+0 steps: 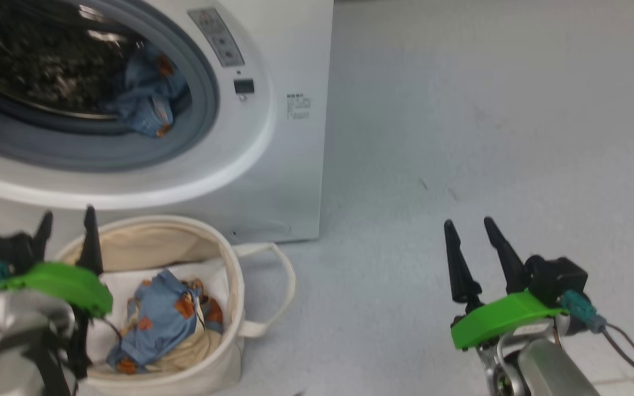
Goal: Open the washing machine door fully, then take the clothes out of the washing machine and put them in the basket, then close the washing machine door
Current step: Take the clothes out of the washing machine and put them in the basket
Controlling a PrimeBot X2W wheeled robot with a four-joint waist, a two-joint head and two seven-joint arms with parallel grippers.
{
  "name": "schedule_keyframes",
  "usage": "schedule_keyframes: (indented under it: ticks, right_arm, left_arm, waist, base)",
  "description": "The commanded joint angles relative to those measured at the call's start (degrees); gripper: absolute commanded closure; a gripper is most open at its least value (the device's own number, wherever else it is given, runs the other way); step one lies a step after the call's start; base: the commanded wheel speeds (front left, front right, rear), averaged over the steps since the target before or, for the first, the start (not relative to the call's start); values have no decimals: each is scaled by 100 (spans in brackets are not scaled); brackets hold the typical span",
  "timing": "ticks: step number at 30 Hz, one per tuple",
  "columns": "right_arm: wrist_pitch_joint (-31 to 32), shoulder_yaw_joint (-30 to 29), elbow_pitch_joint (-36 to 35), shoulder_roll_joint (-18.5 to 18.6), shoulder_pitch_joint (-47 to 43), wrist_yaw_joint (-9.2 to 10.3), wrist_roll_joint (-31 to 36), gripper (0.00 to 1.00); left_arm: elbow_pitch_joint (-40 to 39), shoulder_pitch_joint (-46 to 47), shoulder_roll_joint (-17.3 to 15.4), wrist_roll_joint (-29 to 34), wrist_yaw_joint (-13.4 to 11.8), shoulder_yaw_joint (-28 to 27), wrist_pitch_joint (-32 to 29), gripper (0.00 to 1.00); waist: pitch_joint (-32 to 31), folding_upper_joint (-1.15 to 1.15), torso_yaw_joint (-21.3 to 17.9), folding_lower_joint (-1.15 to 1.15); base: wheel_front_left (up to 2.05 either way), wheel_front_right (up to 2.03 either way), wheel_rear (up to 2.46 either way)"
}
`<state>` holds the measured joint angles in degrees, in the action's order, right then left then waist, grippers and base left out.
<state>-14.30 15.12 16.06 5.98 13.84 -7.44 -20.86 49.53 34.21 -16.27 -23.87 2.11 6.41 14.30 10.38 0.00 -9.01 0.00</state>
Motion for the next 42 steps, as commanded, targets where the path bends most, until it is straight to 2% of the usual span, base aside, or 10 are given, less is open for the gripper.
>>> schedule_keyframes:
  ticks: [1, 4, 8, 14, 20, 27, 35, 42]
  right_arm:
    - [-70, 149, -143, -20, -36, -5, -50, 0]
    - [-70, 185, -105, -15, -87, -5, -60, 0]
    - [-70, 237, -61, 6, -163, -5, -83, 0]
    - [-70, 259, -49, 48, -238, -5, -97, 0]
    - [-70, 215, -52, 46, -281, -5, -108, 0]
    - [-70, 240, -56, 19, -268, -5, -123, 0]
    - [-70, 228, -88, 19, -231, -5, -110, 0]
    - [-70, 229, -77, -10, -232, -5, -118, 0]
  left_arm:
    - [-345, -144, -214, 43, -27, -229, 69, 0]
    - [-592, -423, -212, 91, -82, -254, 69, 0]
    - [-1117, -981, -177, 92, -283, -344, 69, 0]
    - [-2325, -1929, -191, 41, -577, -447, -14, 0]
    - [-3029, -2474, -177, -65, -692, -482, -234, 0]
    - [-3406, -2769, -171, -119, -739, -446, -363, 0]
    - [-3499, -2792, -329, -50, -720, -364, -469, 0]
    - [-3518, -2727, -306, -99, -733, -338, -471, 0]
  waist:
    - [-294, 0, 54, 0]
    - [-435, 0, 68, 0]
    - [-673, 0, 87, 0]
    - [-890, 0, 107, 0]
    - [-928, 0, 155, 0]
    - [-931, 0, 129, 0]
    - [-859, 0, 97, 0]
    - [-815, 0, 123, 0]
  base:
    - [0, 0, 0]
    - [0, 0, 0]
    - [0, 0, 0]
    - [0, 0, 0]
    - [0, 0, 0]
    - [0, 0, 0]
    - [0, 0, 0]
    - [0, 0, 0]
